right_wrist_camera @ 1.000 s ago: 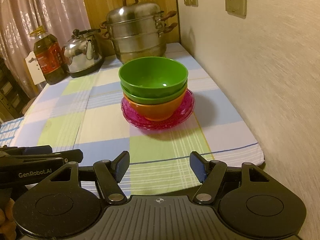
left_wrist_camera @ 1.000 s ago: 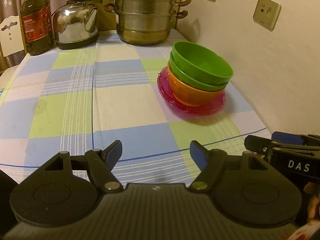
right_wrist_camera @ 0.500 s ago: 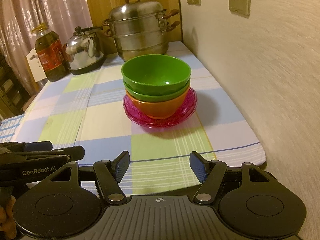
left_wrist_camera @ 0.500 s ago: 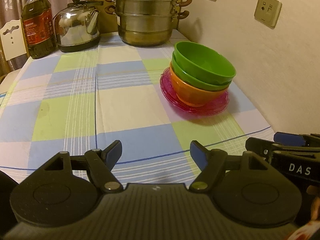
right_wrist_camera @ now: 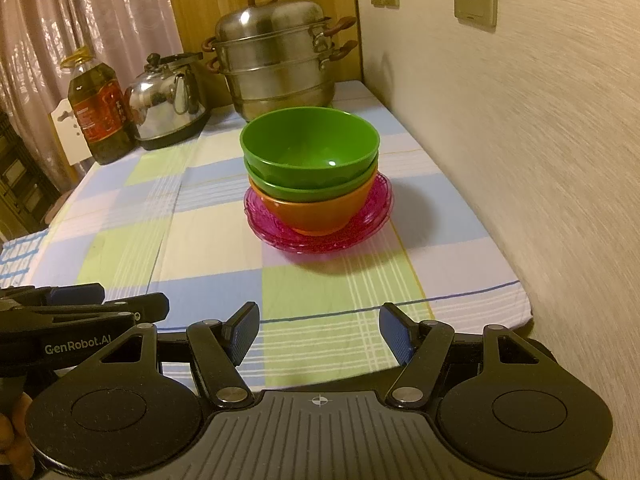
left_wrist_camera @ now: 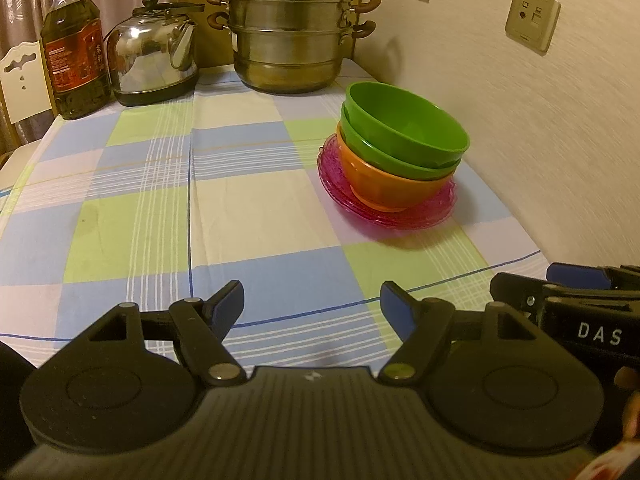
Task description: Organize plates and bowls
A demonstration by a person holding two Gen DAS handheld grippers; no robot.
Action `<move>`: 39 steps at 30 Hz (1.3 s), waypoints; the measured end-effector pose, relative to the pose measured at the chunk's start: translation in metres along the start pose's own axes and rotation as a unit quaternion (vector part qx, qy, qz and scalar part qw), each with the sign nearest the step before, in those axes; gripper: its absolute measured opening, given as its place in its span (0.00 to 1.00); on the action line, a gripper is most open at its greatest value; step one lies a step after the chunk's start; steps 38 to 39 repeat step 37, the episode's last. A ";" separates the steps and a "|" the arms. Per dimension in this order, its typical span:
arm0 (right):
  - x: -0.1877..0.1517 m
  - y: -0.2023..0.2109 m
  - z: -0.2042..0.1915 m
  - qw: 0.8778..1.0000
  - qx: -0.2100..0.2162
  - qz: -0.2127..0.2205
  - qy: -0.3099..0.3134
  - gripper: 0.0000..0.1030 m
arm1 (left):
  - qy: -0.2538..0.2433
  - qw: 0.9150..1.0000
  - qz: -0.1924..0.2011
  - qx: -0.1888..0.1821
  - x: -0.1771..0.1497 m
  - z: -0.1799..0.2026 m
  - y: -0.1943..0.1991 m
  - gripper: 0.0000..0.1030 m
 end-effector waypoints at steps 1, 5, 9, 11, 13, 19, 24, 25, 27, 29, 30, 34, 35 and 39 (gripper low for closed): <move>0.000 0.000 0.000 1.000 0.000 0.000 0.000 0.64 | 0.000 1.000 0.000 -0.001 0.000 0.000 0.000 0.71; 0.000 0.000 0.000 1.000 0.000 0.000 0.001 0.64 | 0.000 1.000 0.000 -0.002 -0.001 0.000 0.000 0.71; 0.000 0.000 0.000 1.000 0.000 0.000 0.000 0.64 | 0.000 1.000 0.000 -0.002 -0.001 0.000 0.000 0.71; 0.000 0.000 0.000 1.000 0.000 0.000 0.000 0.64 | 0.001 1.000 -0.001 -0.002 -0.001 0.000 0.000 0.71; 0.000 0.000 0.000 1.000 0.001 0.000 -0.001 0.64 | 0.001 1.000 0.000 -0.001 -0.001 0.000 0.000 0.71; -0.001 0.000 0.000 1.000 0.000 -0.001 -0.002 0.64 | 0.001 1.000 -0.001 -0.002 -0.001 0.001 0.000 0.71; -0.001 0.000 0.000 1.000 0.001 -0.001 -0.002 0.64 | 0.000 1.000 -0.001 -0.002 -0.001 0.001 0.001 0.71; -0.001 0.000 0.001 1.000 0.001 -0.001 -0.002 0.64 | 0.001 1.000 -0.001 -0.002 -0.001 0.001 0.001 0.71; -0.001 0.000 0.001 1.000 0.001 -0.001 -0.002 0.64 | 0.000 1.000 -0.001 -0.002 -0.001 0.001 0.000 0.71; -0.001 0.000 0.002 1.000 0.001 -0.002 -0.002 0.64 | 0.001 1.000 -0.001 -0.003 -0.001 0.001 0.000 0.71; -0.002 0.000 0.001 1.000 0.001 -0.002 -0.003 0.64 | 0.000 1.000 0.000 -0.003 -0.002 0.002 0.001 0.71; -0.002 0.000 0.002 1.000 0.000 -0.002 -0.004 0.64 | -0.004 1.000 0.010 -0.006 -0.001 0.002 0.003 0.71; -0.003 0.000 0.002 1.000 0.000 -0.003 -0.004 0.64 | -0.004 1.000 0.012 -0.006 -0.001 0.002 0.004 0.71; -0.003 0.000 0.002 1.000 0.000 -0.003 -0.004 0.64 | 0.000 1.000 0.014 -0.006 0.000 0.000 0.005 0.71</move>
Point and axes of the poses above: each gripper's, at about its wrist camera, not at the fingertips, and y roughly against the way its jaws point, z to its right, x to its top, the point moved 8 cm from there along -y, roughly the way its jaws point, and after that the axes turned 15 degrees about y, right-handed, at the moved point
